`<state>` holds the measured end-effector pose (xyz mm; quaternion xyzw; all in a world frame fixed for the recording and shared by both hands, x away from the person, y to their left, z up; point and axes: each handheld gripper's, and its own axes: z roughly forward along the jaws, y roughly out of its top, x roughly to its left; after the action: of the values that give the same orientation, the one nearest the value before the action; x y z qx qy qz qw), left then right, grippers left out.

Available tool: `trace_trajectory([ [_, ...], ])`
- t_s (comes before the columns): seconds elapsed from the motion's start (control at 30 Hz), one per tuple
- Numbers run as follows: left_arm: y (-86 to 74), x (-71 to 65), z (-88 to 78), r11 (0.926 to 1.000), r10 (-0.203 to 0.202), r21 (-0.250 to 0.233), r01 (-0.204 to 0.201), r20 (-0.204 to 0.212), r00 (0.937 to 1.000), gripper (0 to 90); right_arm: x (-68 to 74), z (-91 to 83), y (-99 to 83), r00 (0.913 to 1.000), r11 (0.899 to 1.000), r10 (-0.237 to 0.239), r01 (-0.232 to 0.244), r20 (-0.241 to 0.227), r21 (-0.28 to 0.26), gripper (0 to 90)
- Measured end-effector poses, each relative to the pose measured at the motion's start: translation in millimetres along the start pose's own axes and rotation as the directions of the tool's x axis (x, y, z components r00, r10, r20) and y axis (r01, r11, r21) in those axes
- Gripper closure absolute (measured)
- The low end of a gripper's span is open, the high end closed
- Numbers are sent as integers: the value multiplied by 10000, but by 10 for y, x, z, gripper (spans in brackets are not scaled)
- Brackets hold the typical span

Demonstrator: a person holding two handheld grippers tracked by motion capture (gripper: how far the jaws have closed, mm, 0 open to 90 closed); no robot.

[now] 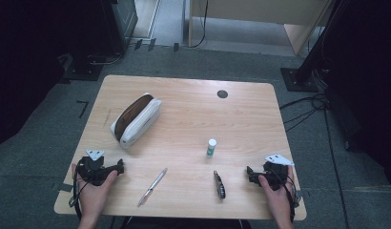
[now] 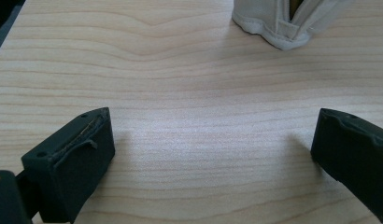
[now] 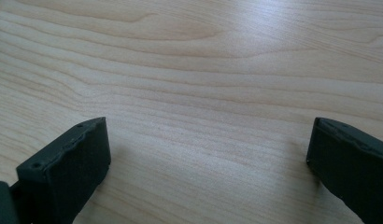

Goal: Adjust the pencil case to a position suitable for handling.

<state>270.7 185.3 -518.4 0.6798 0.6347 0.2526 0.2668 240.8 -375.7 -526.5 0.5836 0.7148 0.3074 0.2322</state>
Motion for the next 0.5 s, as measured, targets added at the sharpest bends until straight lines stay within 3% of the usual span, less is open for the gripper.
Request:
trace_trajectory([
  [0.13, 31, 27, -33, 9998, -193, 50, 193, 61, 9998, 48, 1, 0, 0, 10000, 10000, -10, 10, -6, -6, 0],
  [0.4, 183, 103, -240, 9940, -665, -832, 705, 498, 9965, 79, 2, 0, -1, 9999, 10000, -87, 87, -52, -6, 0],
  [0.43, 209, 107, -254, 9925, -714, -951, 767, 582, 9957, 130, 3, 1, -1, 9999, 9999, -106, 106, -79, -4, 0],
  [0.5, 274, 103, -271, 9892, -796, -1172, 877, 717, 9942, 145, 3, 1, -1, 9999, 9999, -112, 112, -80, -4, 0],
])
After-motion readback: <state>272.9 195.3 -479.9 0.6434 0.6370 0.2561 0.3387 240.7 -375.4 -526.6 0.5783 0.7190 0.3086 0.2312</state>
